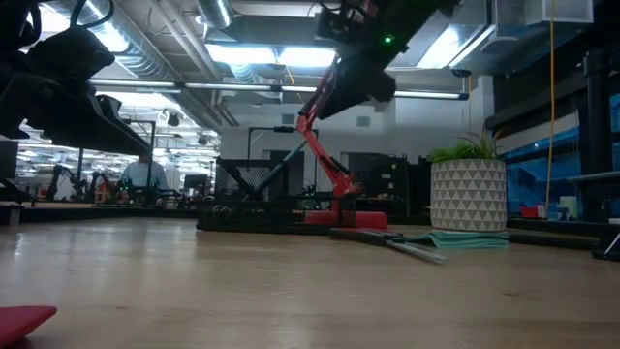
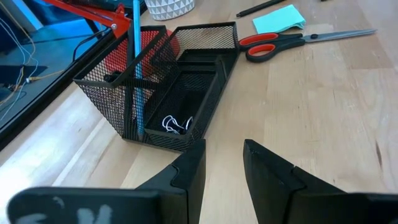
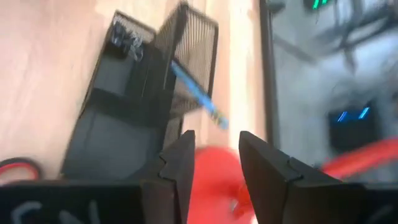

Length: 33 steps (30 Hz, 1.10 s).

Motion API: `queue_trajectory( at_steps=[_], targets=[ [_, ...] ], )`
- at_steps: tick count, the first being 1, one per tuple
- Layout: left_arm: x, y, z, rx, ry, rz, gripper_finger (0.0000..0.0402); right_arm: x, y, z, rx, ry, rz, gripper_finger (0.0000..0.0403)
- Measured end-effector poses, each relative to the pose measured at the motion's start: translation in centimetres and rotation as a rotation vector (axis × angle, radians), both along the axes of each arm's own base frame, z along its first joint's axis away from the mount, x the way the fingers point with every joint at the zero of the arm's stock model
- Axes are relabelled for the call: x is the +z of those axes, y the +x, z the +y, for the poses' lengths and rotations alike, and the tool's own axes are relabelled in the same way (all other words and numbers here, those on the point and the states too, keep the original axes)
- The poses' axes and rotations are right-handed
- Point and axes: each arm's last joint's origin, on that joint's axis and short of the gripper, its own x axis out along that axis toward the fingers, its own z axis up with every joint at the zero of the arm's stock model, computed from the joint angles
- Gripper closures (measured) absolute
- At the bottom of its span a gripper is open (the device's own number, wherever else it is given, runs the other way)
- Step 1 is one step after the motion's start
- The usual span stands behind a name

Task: Pick and place office supplies into organizer
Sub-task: Put the black binder clip into the black desk organizer

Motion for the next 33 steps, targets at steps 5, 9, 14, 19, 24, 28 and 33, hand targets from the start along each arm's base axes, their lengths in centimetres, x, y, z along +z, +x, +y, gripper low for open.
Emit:
queue_trajectory(
  at_steps=[5, 9, 14, 19, 24, 28, 33],
  targets=[
    [0.0, 0.0, 0.0, 0.007, 0.004, -0.003, 0.0300, 0.0, -1.2, 0.5, -0.144, 0.145, -0.006, 0.0274],
    [0.1, 0.0, 0.0, 0.017, 0.008, -0.010, 0.0300, -0.2, -2.0, 1.5, -0.233, 0.246, 0.012, 0.0274],
    [0.1, 0.0, 0.1, 0.024, 0.022, -0.015, 0.0300, -0.7, -2.8, 3.4, -0.275, 0.297, 0.066, 0.0274],
    [0.4, 0.2, 0.0, 0.022, 0.023, -0.045, 0.0300, -0.5, -3.2, 5.8, -0.217, 0.303, 0.069, 0.0274],
    [0.5, 0.3, -0.1, 0.011, 0.008, -0.054, 0.0300, -1.5, -4.6, 6.7, -0.224, 0.324, 0.079, 0.0274],
    [0.7, 0.4, -0.2, -0.002, -0.010, -0.067, 0.0300, -2.5, -7.0, 6.7, -0.301, 0.406, 0.003, 0.0274],
    [0.7, 0.4, -0.2, -0.006, -0.007, -0.069, 0.0300, -2.5, -10.4, 7.1, -0.410, 0.541, -0.100, 0.0274]
  ],
)
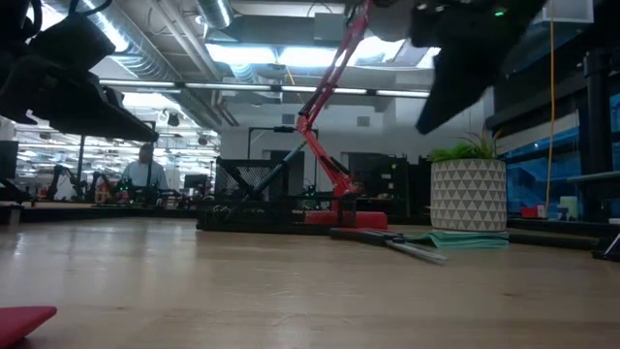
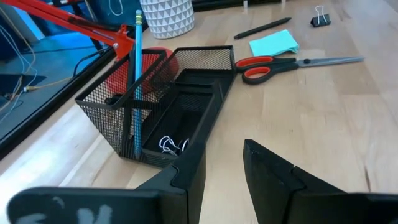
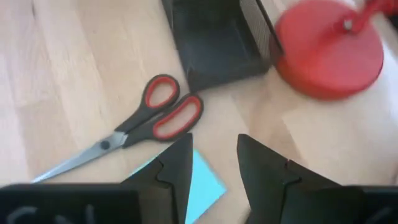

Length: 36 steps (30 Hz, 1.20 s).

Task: Pick and place office supplies into organizer
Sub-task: Put the black binder clip into the black desk organizer

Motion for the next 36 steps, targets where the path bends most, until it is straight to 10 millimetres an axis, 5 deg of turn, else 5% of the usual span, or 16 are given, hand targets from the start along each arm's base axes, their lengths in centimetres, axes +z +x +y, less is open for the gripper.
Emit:
queue_trajectory(
  at_steps=[13, 21, 36],
  targets=[
    [0.9, 0.7, 0.3, -0.028, 0.054, -0.056, 0.0300, -2.6, -5.4, 2.4, -0.155, 0.347, 0.008, 0.0274],
    [1.0, 1.2, 1.1, -0.066, 0.004, -0.051, 0.0300, -3.7, -6.5, 3.4, -0.318, 0.577, 0.094, 0.0274],
    [0.9, 1.7, 2.3, -0.073, -0.046, -0.038, 0.0300, -4.1, -7.7, 4.1, -0.586, 0.700, 0.165, 0.0274]
  ],
)
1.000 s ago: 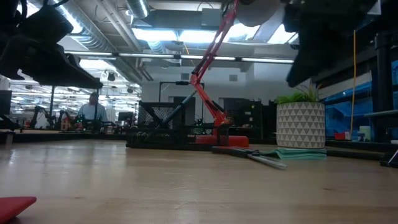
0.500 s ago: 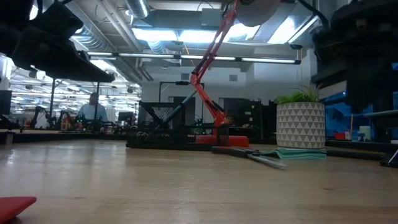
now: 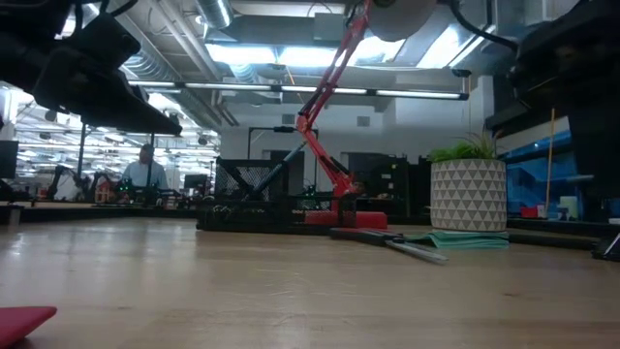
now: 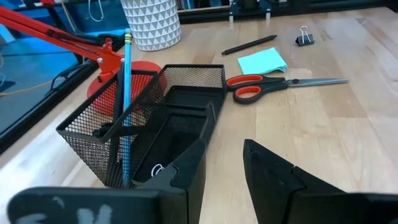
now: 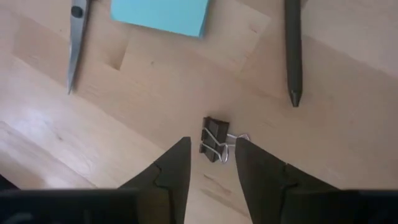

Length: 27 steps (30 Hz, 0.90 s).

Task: Pick and place office supplies into organizer
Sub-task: Put the black binder clip into the black desk organizer

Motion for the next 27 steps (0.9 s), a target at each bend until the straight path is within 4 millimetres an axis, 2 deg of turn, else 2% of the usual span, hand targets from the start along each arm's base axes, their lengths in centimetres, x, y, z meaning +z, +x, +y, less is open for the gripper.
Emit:
queue_trajectory(
  at_steps=[7, 19, 27],
  targets=[
    [0.0, 0.0, 0.0, -0.003, -0.002, 0.000, 0.0300, -0.3, 0.1, 0.1, 0.002, 0.002, 0.017, 0.0274],
    [0.0, 0.0, 0.0, -0.003, -0.001, 0.001, 0.0300, -2.3, 0.9, 0.8, 0.024, 0.020, 0.120, 0.0274],
    [0.0, 0.0, 0.0, -0.002, -0.001, 0.003, 0.0300, -3.3, 1.6, 1.2, 0.033, 0.028, 0.126, 0.0274]
  ],
)
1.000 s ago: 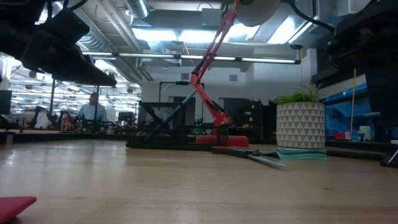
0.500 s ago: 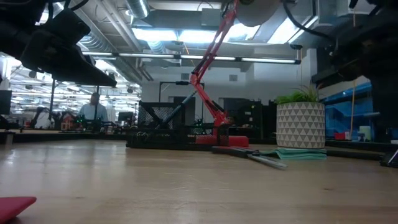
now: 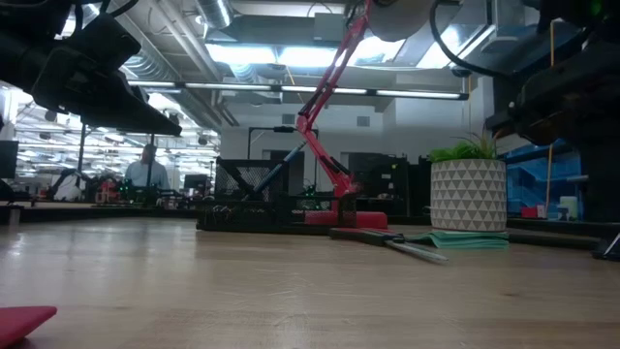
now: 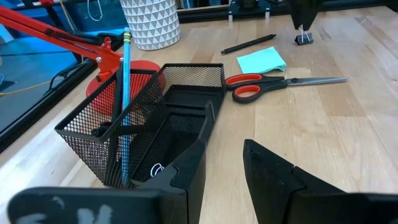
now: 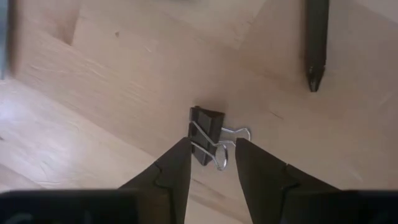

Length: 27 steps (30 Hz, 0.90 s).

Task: Pick and place office supplies into organizer
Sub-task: Put the black binder clip into the black desk organizer

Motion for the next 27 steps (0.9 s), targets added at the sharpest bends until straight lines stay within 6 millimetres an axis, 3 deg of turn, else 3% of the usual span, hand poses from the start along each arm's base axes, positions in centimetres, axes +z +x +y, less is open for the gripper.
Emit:
queue_trajectory(
  at_steps=[10, 27],
  targets=[
    [0.00, 0.00, 0.00, 0.000, 0.000, 0.000, 0.0300, -0.23, 0.14, 0.15, 0.007, 0.022, 0.011, 0.0281],
    [0.00, 0.00, 0.00, 0.001, 0.000, 0.000, 0.0300, -0.18, 0.12, 0.13, 0.127, -0.007, -0.005, 0.0387]
  ],
)
